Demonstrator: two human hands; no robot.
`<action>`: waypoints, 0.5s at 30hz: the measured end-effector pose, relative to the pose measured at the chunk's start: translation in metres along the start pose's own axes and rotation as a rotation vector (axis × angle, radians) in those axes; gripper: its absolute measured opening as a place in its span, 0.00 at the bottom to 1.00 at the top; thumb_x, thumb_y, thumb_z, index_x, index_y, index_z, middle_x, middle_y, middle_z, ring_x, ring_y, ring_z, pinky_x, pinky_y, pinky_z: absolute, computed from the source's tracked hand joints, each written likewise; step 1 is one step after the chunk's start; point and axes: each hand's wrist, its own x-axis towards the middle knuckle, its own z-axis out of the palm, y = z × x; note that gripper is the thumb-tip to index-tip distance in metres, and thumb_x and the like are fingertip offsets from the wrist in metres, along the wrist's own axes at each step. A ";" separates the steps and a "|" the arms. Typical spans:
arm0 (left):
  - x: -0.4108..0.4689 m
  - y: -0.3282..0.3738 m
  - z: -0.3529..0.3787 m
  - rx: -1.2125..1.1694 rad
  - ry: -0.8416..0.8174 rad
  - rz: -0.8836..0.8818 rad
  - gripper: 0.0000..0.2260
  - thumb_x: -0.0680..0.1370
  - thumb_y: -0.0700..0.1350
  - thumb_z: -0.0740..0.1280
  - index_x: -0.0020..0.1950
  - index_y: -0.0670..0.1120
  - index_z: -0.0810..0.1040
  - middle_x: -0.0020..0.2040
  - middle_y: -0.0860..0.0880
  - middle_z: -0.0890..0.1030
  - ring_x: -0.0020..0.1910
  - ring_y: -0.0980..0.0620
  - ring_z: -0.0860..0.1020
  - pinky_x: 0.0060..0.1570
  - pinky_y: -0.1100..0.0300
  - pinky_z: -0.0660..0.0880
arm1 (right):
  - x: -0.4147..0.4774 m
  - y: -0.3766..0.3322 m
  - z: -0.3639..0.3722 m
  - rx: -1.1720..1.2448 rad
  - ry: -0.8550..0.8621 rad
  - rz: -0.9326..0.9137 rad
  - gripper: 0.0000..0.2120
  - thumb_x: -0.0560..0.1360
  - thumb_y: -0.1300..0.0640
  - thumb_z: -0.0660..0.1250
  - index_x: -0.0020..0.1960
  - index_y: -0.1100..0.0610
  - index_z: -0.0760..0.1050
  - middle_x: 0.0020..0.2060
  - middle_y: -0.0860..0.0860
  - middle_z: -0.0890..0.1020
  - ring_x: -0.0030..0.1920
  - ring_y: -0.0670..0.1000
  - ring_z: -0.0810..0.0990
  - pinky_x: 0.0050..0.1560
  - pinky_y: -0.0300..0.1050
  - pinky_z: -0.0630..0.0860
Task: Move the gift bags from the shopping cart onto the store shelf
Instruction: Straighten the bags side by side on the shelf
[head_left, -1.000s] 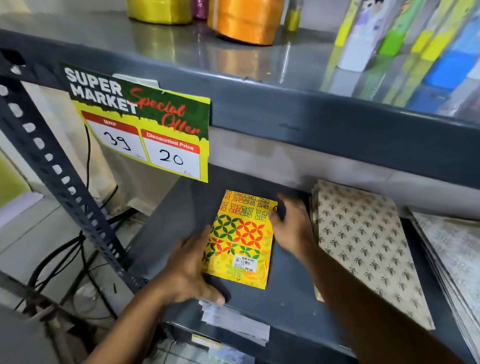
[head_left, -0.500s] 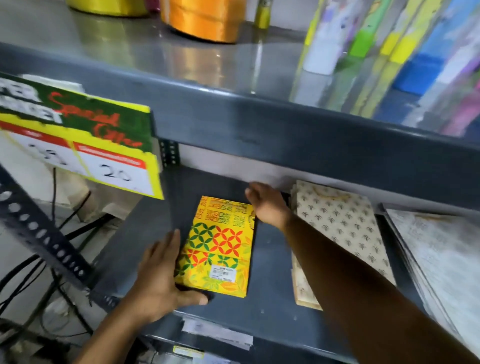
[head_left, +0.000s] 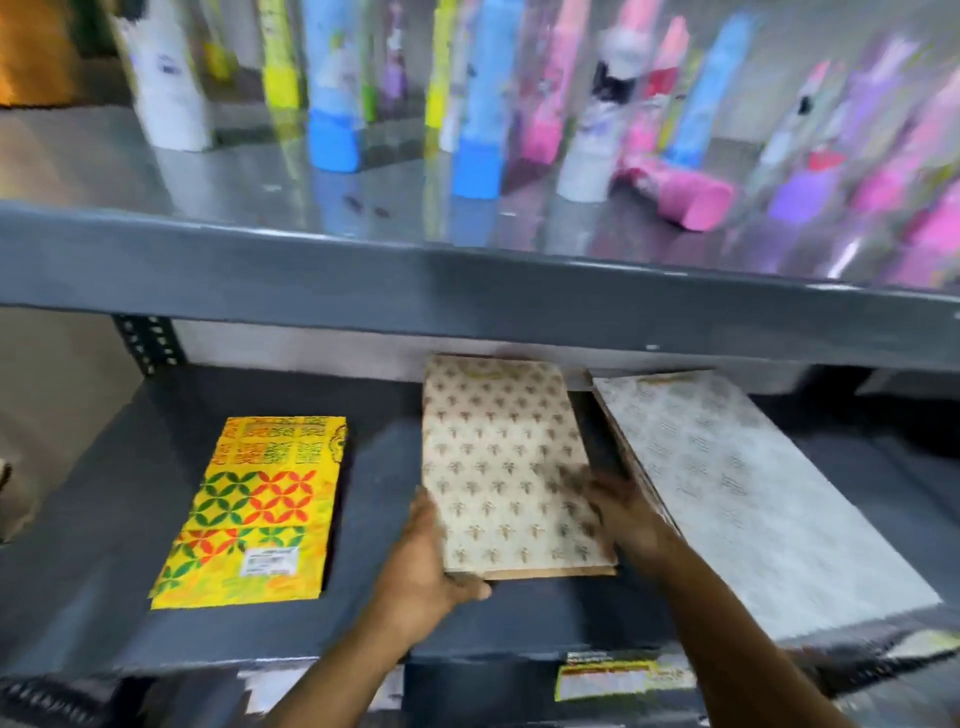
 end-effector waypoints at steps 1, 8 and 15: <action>0.000 -0.001 0.002 0.054 0.025 0.009 0.50 0.58 0.44 0.81 0.75 0.47 0.58 0.72 0.52 0.68 0.71 0.54 0.67 0.63 0.68 0.65 | 0.000 0.001 0.003 0.028 0.007 0.022 0.15 0.76 0.57 0.66 0.61 0.61 0.75 0.37 0.53 0.79 0.31 0.47 0.77 0.27 0.40 0.73; -0.004 0.014 0.009 0.386 0.135 0.014 0.57 0.57 0.61 0.79 0.78 0.44 0.54 0.79 0.46 0.56 0.78 0.48 0.53 0.73 0.55 0.59 | -0.008 -0.007 -0.028 -0.168 0.079 -0.124 0.24 0.78 0.47 0.60 0.70 0.54 0.65 0.66 0.55 0.74 0.66 0.56 0.73 0.66 0.48 0.70; -0.016 0.103 0.155 0.165 -0.140 0.216 0.55 0.60 0.68 0.73 0.78 0.54 0.47 0.79 0.55 0.55 0.77 0.55 0.57 0.75 0.58 0.57 | -0.039 0.041 -0.237 -0.351 0.671 0.034 0.12 0.75 0.55 0.67 0.57 0.57 0.77 0.52 0.59 0.83 0.48 0.62 0.82 0.39 0.38 0.73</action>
